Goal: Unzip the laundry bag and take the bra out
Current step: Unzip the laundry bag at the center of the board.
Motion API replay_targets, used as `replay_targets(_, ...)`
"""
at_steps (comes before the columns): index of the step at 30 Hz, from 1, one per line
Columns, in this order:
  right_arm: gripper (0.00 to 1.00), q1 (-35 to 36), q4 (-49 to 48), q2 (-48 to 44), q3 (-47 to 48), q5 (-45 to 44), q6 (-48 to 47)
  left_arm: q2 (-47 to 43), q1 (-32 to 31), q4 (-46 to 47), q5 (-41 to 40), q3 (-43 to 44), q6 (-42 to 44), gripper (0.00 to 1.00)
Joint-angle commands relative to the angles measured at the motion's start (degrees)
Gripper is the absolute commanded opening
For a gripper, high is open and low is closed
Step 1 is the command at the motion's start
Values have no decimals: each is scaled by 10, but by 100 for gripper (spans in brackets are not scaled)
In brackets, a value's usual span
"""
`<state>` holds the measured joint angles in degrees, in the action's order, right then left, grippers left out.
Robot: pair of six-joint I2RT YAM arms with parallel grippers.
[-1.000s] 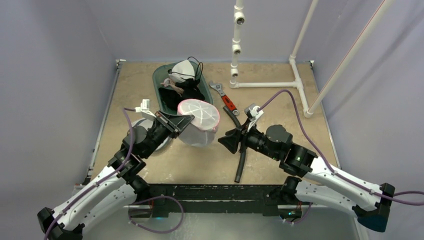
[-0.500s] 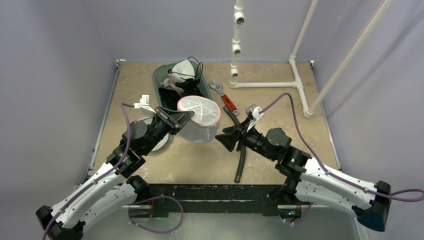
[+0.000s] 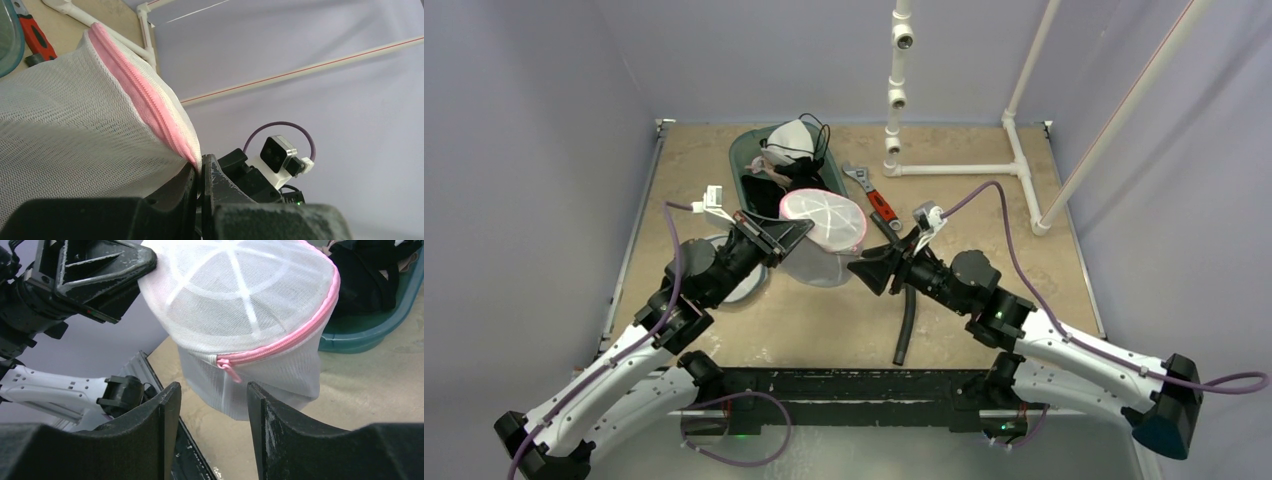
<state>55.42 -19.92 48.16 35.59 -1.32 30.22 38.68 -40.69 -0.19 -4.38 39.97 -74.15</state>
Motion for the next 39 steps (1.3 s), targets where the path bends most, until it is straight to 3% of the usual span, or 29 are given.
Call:
replay_targets(1,53,-14,-44,9,3,12,22,-6,-3,35,13,32,10,0)
replay_targets(10,46,-26,-70,17,0,43,30,-6,-3,37,21,36,8,0)
replay_targets(23,47,-39,-81,15,-16,67,32,-4,-3,29,24,52,13,0)
replay_targets(39,40,-52,-115,28,-9,103,35,2,-4,33,34,58,10,0)
